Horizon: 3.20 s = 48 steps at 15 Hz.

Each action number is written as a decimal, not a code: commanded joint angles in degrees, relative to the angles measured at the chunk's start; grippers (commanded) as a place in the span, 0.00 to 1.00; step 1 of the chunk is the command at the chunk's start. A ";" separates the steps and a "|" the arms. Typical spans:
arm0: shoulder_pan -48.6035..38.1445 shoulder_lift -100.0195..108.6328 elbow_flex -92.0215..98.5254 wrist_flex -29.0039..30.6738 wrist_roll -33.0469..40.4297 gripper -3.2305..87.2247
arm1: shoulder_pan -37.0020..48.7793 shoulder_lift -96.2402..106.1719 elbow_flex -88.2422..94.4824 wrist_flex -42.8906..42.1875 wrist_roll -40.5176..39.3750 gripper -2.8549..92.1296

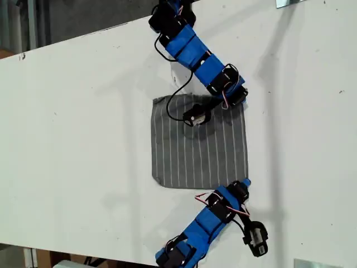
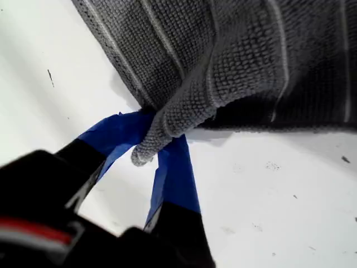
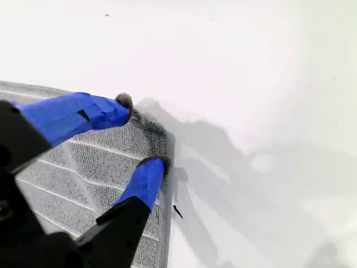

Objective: Grasp corners of a square towel and fold twice.

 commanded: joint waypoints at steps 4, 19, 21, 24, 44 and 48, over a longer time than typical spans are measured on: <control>-1.85 -8.26 -1.67 -5.45 -3.34 0.24 | 0.35 -0.88 -1.14 -0.26 -0.62 0.03; -0.97 0.97 -11.60 21.18 -11.60 0.03 | 0.62 6.50 -19.16 24.61 -0.18 0.03; -2.11 3.52 -11.69 21.62 -10.02 0.03 | 1.76 9.32 -19.60 26.72 -1.49 0.03; -4.39 8.26 -11.87 21.36 -3.78 0.03 | 3.69 14.06 -19.69 25.66 -7.03 0.03; -46.76 48.60 31.73 9.32 21.18 0.03 | 45.35 33.93 3.87 21.71 -30.32 0.03; -55.90 42.80 35.60 2.72 27.77 0.03 | 53.79 21.01 2.11 17.49 -37.88 0.03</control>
